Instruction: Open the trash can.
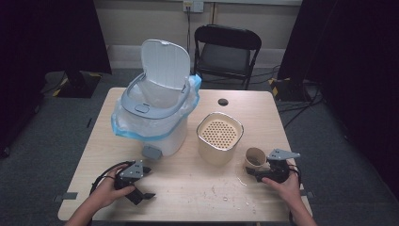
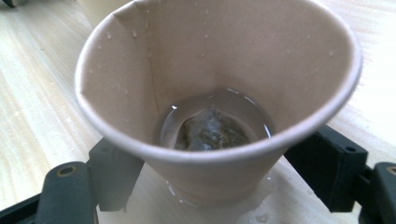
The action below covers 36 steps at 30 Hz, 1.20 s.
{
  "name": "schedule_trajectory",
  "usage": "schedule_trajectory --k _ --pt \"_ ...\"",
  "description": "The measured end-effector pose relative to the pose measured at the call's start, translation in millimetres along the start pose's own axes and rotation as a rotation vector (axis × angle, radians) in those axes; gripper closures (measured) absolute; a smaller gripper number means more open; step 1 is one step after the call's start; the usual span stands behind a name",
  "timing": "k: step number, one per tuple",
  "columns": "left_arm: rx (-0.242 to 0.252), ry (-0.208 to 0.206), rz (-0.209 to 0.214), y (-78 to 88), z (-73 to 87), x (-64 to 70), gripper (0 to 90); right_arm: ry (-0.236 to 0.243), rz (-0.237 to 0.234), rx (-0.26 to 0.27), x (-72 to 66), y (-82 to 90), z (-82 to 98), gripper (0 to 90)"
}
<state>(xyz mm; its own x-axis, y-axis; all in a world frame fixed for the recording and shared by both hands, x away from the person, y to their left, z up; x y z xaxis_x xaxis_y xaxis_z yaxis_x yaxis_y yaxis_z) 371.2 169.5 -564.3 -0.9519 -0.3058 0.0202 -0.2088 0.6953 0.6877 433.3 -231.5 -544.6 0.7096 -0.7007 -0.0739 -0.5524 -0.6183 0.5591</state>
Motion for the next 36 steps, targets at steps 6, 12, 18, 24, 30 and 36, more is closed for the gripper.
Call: schedule_trajectory --k 6,12,18,24,30,36 --pt "0.000 0.000 0.000 0.0 0.0 0.0 4.3 0.006 -0.008 0.002 0.0 -2.2 -0.4 22.6" --pt "-0.003 -0.006 0.007 -0.4 -0.1 0.6 3.3 0.022 -0.012 0.005 -0.1 -3.3 -1.5 23.6" --pt "-0.005 -0.008 0.009 -0.5 0.0 0.7 2.9 0.023 -0.022 0.013 -1.2 -4.3 -3.1 24.7" --pt "-0.004 -0.007 0.009 -0.6 -0.1 0.8 2.8 0.038 -0.023 0.019 -1.7 -5.8 -4.6 26.9" --pt "-0.006 -0.008 0.009 -0.9 0.0 1.0 2.4 0.042 -0.031 0.026 -2.1 -5.1 -5.0 29.1" --pt "-0.007 -0.009 0.010 -1.0 0.0 1.1 2.0 0.050 -0.023 0.032 -1.8 -4.4 -5.1 31.0"
Point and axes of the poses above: each handheld gripper's, and its own axes: y roughly backward along the jaws, z roughly out of its underside, x roughly to its right, the point moved 9 cm from there along -y, roughly forward along the jaws
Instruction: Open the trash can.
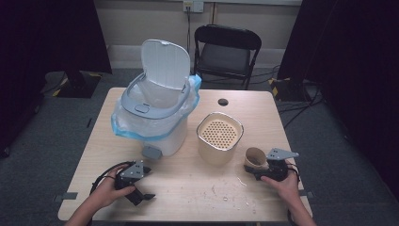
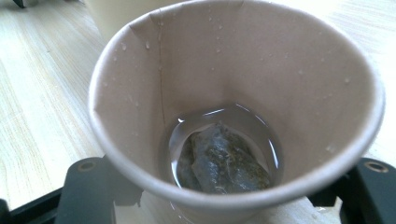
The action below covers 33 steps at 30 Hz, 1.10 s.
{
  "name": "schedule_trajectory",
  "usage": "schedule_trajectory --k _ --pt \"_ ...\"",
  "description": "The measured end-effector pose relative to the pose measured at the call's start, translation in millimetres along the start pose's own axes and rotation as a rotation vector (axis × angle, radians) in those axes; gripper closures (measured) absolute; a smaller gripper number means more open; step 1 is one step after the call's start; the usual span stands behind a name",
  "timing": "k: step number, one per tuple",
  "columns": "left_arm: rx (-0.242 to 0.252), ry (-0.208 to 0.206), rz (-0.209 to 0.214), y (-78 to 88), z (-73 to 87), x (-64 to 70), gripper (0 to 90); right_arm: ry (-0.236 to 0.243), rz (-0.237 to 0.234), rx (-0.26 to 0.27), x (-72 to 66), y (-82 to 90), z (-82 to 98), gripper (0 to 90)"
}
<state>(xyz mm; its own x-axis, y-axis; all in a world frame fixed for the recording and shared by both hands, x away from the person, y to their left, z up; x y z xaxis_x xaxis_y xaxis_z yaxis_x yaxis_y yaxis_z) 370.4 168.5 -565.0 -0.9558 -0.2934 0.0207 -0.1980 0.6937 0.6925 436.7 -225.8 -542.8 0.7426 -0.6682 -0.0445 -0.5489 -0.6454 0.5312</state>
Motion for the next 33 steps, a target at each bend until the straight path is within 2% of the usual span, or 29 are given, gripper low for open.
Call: schedule_trajectory --k 8,17,25,33 --pt "0.000 0.000 0.000 0.0 0.0 0.0 2.0 0.016 0.023 -0.003 4.1 4.4 -0.8 33.5" --pt "0.000 0.000 0.001 0.0 0.0 0.0 1.9 0.003 0.036 0.024 8.2 8.2 -10.4 34.4" --pt "0.000 0.000 0.000 -0.1 0.0 0.0 1.9 0.001 0.042 0.021 9.2 8.4 -12.2 35.2" --pt "0.000 0.000 0.000 0.0 0.0 0.0 1.9 -0.017 0.054 0.023 14.1 14.6 -22.4 36.0"
Point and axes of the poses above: each handheld gripper's, and its own axes: y roughly backward along the jaws, z roughly out of its underside, x roughly to its right, the point moved 9 cm from there along -y, roughly forward along the jaws
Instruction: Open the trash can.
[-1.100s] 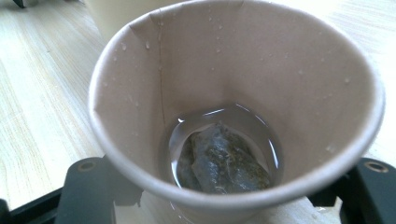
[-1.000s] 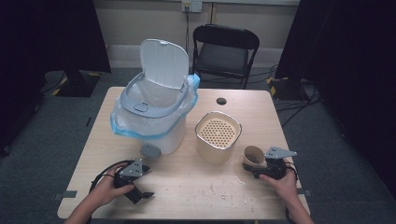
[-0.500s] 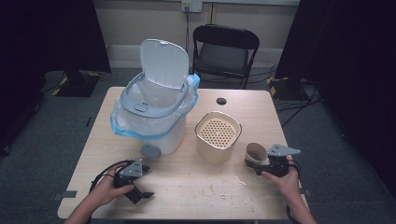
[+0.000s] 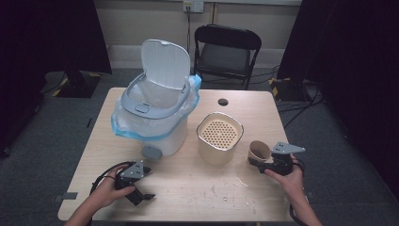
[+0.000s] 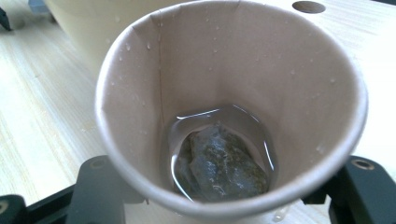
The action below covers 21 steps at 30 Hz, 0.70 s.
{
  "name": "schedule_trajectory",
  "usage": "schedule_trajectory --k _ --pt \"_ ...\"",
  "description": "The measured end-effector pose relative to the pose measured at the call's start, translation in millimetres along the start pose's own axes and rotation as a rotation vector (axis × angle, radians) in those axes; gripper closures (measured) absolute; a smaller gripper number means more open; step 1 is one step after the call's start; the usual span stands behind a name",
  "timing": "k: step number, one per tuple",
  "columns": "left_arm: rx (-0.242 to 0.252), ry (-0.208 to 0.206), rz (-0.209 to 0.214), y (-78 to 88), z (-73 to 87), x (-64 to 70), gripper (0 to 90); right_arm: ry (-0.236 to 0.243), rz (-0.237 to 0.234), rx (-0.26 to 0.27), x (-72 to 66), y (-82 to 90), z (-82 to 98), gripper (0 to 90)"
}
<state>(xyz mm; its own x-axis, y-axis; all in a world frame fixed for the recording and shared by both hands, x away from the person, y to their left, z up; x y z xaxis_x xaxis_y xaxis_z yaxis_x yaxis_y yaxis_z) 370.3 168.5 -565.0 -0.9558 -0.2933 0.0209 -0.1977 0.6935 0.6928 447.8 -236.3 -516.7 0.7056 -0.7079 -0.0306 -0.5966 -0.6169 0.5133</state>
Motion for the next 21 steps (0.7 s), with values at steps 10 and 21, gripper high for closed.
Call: schedule_trajectory --k 10,21 --pt "0.000 0.000 -0.001 -0.1 0.0 0.0 1.9 0.006 0.031 0.023 10.5 5.4 -21.9 36.5" --pt "-0.006 -0.006 0.005 -0.5 0.3 0.5 0.6 0.082 0.051 0.021 21.4 1.0 -49.3 37.2"
Point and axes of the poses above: each handheld gripper's, and its own axes: y roughly backward along the jaws, z roughly out of its underside, x roughly to its right, the point moved 9 cm from there along -y, roughly forward along the jaws
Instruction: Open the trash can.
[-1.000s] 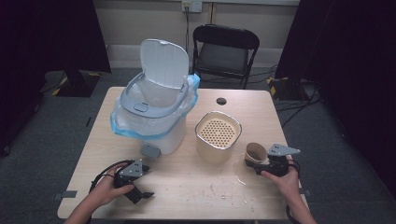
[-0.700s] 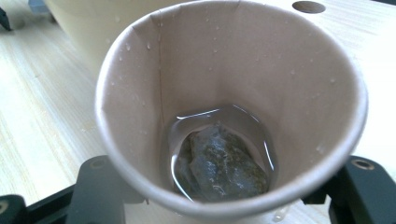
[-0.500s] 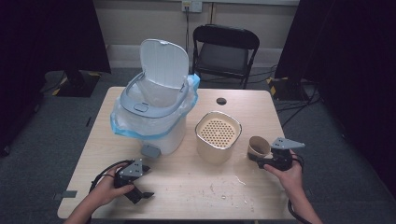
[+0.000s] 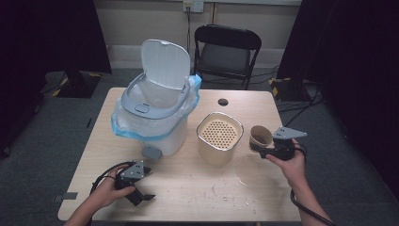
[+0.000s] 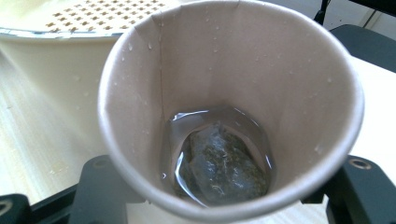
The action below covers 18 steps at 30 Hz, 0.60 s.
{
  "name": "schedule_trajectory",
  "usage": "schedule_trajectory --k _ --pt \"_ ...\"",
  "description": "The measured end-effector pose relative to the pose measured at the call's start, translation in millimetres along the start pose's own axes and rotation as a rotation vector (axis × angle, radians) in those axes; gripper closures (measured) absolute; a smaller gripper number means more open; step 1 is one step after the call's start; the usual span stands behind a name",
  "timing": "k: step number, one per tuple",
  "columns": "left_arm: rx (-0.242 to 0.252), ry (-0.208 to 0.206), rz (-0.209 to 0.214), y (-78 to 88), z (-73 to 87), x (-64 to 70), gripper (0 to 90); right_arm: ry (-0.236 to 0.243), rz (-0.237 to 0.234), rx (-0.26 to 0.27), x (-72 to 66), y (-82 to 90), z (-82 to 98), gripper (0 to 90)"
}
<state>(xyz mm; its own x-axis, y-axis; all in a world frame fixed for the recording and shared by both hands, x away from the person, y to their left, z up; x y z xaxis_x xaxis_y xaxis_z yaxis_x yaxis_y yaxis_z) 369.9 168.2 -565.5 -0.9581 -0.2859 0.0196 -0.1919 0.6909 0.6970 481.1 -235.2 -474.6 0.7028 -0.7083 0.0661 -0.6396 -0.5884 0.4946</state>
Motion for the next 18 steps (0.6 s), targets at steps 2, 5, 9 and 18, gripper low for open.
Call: schedule_trajectory --k 2,5,9,18 --pt "0.000 -0.001 -0.001 0.1 0.0 -0.1 0.6 -0.003 0.001 0.003 2.8 -2.6 -4.9 37.3" --pt "0.001 -0.001 -0.001 0.0 -0.1 -0.1 0.6 -0.005 0.002 0.005 4.5 -5.2 -10.2 37.4" --pt "0.000 0.000 0.000 0.0 0.0 0.0 0.6 -0.002 -0.002 0.006 4.7 -8.7 -16.4 37.6" --pt "-0.004 -0.001 0.002 0.0 0.1 0.3 0.0 0.000 0.000 0.005 10.6 -11.6 -26.7 37.9"
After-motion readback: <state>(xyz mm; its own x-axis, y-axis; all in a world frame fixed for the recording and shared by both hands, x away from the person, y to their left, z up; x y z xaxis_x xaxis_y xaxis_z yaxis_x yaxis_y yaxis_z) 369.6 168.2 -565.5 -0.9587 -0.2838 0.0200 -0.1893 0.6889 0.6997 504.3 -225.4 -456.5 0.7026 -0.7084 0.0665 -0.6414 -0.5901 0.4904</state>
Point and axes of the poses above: each handheld gripper's, and its own axes: y roughly backward along the jaws, z roughly out of its underside, x roughly to its right, the point moved 9 cm from there along -y, roughly forward along the jaws
